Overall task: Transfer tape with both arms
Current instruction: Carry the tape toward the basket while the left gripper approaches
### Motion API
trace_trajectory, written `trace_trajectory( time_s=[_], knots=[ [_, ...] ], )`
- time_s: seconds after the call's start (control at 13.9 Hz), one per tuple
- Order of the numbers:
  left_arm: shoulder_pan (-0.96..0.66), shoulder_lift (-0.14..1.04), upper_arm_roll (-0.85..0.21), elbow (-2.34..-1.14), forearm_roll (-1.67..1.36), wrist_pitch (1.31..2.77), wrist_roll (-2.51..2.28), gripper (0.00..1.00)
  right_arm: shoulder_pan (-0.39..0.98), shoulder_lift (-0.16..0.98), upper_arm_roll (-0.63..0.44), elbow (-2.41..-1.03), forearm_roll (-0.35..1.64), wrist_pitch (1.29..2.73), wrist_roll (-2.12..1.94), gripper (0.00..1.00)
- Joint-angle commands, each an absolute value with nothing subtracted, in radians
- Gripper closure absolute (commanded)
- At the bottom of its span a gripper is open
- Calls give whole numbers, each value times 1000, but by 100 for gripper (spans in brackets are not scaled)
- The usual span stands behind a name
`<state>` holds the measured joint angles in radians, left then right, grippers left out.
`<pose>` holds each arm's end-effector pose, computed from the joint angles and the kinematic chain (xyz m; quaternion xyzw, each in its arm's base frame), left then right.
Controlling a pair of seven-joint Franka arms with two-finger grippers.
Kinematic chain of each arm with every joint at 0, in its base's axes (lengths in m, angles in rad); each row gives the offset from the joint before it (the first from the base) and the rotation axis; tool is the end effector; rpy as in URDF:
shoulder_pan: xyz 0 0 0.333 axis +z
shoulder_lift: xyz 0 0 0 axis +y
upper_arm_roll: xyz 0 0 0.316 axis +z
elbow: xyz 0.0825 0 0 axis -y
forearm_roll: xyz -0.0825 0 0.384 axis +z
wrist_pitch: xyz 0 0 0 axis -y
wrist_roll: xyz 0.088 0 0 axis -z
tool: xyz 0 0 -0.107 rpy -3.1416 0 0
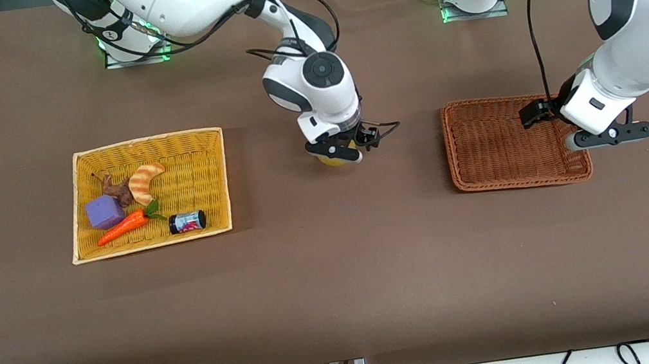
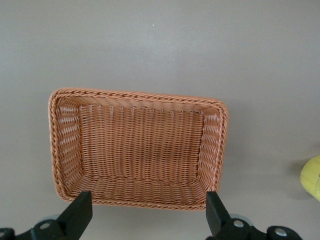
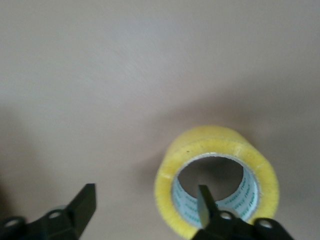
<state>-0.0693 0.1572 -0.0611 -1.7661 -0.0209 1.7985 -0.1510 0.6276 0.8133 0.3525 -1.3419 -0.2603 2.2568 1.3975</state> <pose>0.5887 -0.0773 0.4601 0.9979 0.0133 -0.0637 0.0059 0.4766 0.5833 0.2744 -0.9782 0.1927 -0.0132 0.0766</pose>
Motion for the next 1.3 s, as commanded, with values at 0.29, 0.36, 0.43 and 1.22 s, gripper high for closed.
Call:
trace_trajectory(
  time_s=[0.29,0.36,0.43,1.22],
  knots=[
    [-126,228,-143,-1776,-121,1917,-314,0,357,491,348,-1365,-285,1844,843,0],
    [-129,241,-168,-1776,-123,1936,-359,0,292,474,344,-1365,-285,1820,740,0],
    [-130,250,-192,-1778,-123,1956,-409,0,226,459,342,-1365,-284,1781,638,0],
    [-336,488,-285,-1776,-109,2129,-791,0,-221,324,206,-1285,44,1549,75,0]
  ],
)
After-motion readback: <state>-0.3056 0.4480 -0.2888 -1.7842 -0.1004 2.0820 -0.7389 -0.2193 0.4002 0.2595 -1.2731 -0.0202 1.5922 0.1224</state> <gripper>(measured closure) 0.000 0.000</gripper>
